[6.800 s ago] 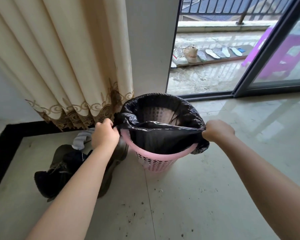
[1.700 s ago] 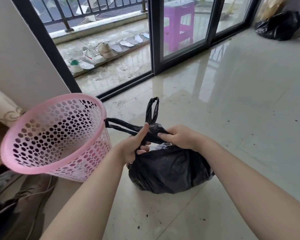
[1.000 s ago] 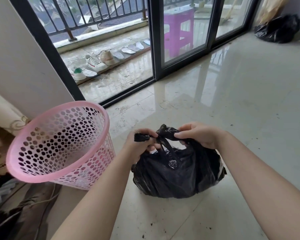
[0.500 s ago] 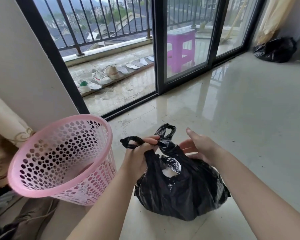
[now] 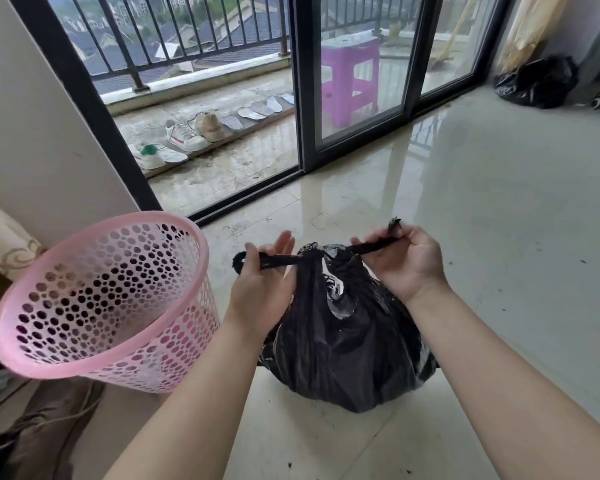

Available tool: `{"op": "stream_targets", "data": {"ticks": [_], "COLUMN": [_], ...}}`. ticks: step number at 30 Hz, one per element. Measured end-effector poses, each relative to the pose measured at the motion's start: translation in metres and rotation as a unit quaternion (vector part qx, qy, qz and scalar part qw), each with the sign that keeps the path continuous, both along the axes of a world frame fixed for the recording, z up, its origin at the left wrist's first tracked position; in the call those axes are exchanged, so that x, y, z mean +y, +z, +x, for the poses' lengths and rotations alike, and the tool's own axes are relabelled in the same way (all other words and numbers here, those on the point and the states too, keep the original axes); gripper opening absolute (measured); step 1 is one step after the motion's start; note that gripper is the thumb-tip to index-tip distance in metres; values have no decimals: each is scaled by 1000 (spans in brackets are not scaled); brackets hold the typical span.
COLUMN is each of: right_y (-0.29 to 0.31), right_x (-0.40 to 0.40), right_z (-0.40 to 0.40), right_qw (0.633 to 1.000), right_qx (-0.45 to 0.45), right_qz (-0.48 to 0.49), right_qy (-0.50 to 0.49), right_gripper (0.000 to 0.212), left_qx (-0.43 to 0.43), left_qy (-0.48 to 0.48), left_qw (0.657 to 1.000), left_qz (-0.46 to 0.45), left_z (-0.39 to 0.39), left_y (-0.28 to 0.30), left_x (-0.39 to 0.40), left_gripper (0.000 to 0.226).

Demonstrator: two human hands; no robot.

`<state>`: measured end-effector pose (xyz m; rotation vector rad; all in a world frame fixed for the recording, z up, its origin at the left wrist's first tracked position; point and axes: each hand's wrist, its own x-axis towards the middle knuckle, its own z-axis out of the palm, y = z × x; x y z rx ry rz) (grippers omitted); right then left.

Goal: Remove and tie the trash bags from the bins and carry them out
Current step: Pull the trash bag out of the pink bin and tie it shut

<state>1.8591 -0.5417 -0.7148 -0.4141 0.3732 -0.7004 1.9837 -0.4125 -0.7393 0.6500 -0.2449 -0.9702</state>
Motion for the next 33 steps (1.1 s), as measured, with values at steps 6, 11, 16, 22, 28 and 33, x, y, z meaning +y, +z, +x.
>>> {"op": "stream_targets", "data": {"ticks": [6,11,16,22,28,33], "right_y": [-20,-58,-86,-100,-96,-93], "right_x": [-16,-32,-35,-34,-42,-46], "right_z": [-5,-44,-80,-90,-84,-82], "right_qw": [971,900,863,848,829,803], "right_qx": [221,400,479,505,535,554], "right_qz": [-74,-156,-123,-61,28,50], "right_qy": [-46,-79,-102,-146,-162,-214], "right_gripper": [37,36,34,30,27,25], "left_qx": [-35,-493,-782,-845,-893,-834], "left_qy": [-22,-5,-68,-80,30,-41], "left_qw": [995,787,405,350,272,339], "left_qz": [93,371,468,395,357,433], "left_z": [1,-5,-6,4,9,6], "left_y": [-5,-42,-67,-75,-81,-90], "left_x": [-1,18,47,80,91,89], "left_gripper": [70,56,54,47,42,39]}}
